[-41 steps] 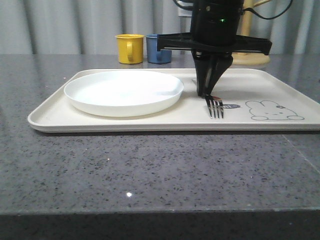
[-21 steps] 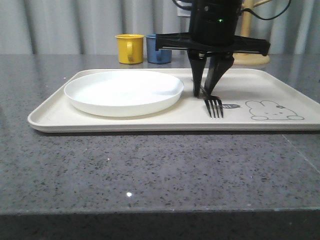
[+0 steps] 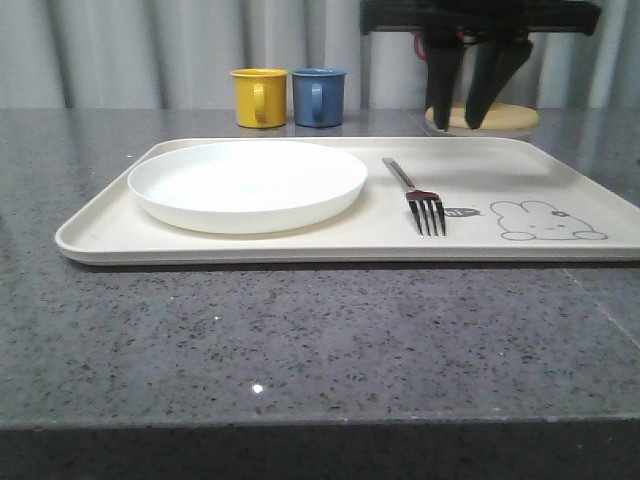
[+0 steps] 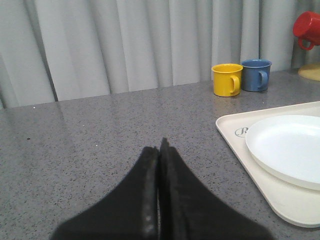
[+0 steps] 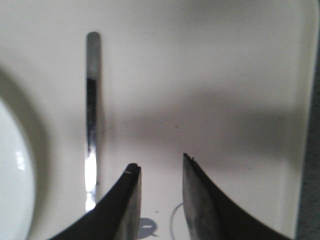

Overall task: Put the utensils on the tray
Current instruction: 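Open the right gripper and lift it off the fork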

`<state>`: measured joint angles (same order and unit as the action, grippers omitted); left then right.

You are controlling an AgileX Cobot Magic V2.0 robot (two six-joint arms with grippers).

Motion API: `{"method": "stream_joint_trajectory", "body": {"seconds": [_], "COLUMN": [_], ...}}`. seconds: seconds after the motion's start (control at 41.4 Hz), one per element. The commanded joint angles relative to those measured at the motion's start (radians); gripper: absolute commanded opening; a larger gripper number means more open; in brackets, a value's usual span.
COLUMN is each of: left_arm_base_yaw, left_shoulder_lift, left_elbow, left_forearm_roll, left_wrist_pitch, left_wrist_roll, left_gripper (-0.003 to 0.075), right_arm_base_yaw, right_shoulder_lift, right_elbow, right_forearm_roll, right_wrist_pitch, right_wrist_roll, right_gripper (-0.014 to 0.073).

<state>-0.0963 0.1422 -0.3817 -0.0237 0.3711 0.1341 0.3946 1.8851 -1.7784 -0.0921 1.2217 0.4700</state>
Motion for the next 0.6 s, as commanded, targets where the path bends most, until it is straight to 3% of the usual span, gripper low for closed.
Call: {"method": "stream_joint_trajectory", "body": {"seconds": [0.0,0.338,0.58], "left_arm_base_yaw": [0.000,0.000,0.000], "left_shoulder_lift": [0.011,0.011,0.011], "left_elbow": [-0.028,-0.028,-0.028], "left_forearm_roll": [-0.007,-0.007,-0.007], "left_wrist_pitch": [-0.082,-0.082,-0.082], "left_wrist_roll": [-0.011,-0.011,-0.011], "left_gripper": [-0.0019,-0.0019,-0.0019], "right_arm_base_yaw": [-0.052,-0.230,-0.375], "right_shoulder_lift": [-0.066,-0.103,-0.168], "right_elbow": [-0.032,-0.022,0.070], "right_forearm_roll": [-0.029,-0.035,-0.042], "right_wrist_pitch": [0.048,0.109,0.097], "right_wrist_roll": [-0.071,-0.224,-0.322], "right_gripper": [0.0251,0.0251,0.0251]}}
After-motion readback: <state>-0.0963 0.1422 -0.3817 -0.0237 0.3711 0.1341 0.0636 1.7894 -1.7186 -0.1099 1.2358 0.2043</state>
